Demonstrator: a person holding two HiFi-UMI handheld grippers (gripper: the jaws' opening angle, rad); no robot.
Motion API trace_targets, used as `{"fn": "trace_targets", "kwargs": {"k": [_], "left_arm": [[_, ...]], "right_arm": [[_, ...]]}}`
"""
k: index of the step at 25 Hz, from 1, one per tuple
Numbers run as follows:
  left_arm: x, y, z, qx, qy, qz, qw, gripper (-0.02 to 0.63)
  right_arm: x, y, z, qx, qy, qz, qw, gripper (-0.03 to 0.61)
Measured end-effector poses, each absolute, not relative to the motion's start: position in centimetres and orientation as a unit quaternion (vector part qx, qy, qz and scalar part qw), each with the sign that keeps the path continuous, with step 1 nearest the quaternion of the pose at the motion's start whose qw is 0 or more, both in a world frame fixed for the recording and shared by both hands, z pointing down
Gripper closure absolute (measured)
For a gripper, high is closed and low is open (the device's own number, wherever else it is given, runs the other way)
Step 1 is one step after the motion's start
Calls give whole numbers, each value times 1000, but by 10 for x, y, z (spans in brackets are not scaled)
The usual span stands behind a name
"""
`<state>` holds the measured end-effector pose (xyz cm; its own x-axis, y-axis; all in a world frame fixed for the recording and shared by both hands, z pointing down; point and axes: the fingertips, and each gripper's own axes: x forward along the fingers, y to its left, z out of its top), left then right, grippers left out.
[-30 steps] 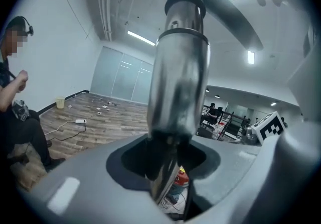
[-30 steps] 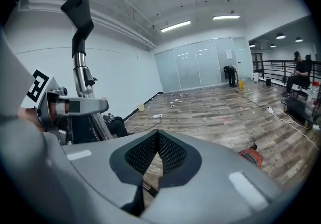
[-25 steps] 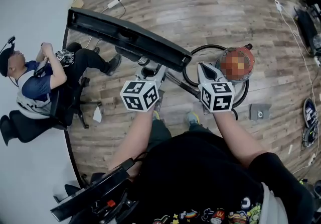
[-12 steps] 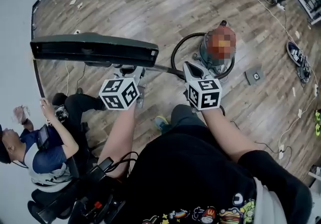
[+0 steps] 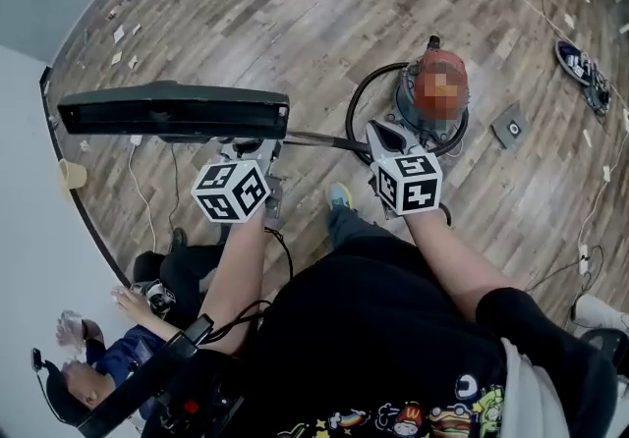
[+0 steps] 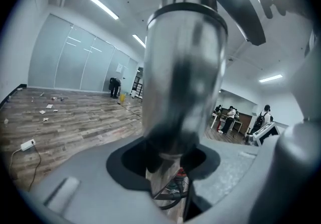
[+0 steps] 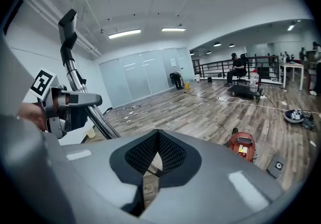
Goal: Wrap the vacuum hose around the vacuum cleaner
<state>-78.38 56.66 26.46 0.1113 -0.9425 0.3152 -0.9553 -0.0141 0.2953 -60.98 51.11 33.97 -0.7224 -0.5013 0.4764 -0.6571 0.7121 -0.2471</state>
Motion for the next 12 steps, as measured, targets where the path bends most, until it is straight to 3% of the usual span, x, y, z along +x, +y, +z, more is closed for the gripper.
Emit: {"fn": "trace_targets", "kwargs": {"k": [6, 12], "left_arm": [[-842, 477, 290, 729, -643, 40, 231, 457], [-882, 368, 279, 766, -588, 62, 253, 459]], "right_arm": [[-653, 437, 362, 368, -878, 226, 205, 557], [-694, 350, 331, 436, -842, 252, 195, 555]]}}
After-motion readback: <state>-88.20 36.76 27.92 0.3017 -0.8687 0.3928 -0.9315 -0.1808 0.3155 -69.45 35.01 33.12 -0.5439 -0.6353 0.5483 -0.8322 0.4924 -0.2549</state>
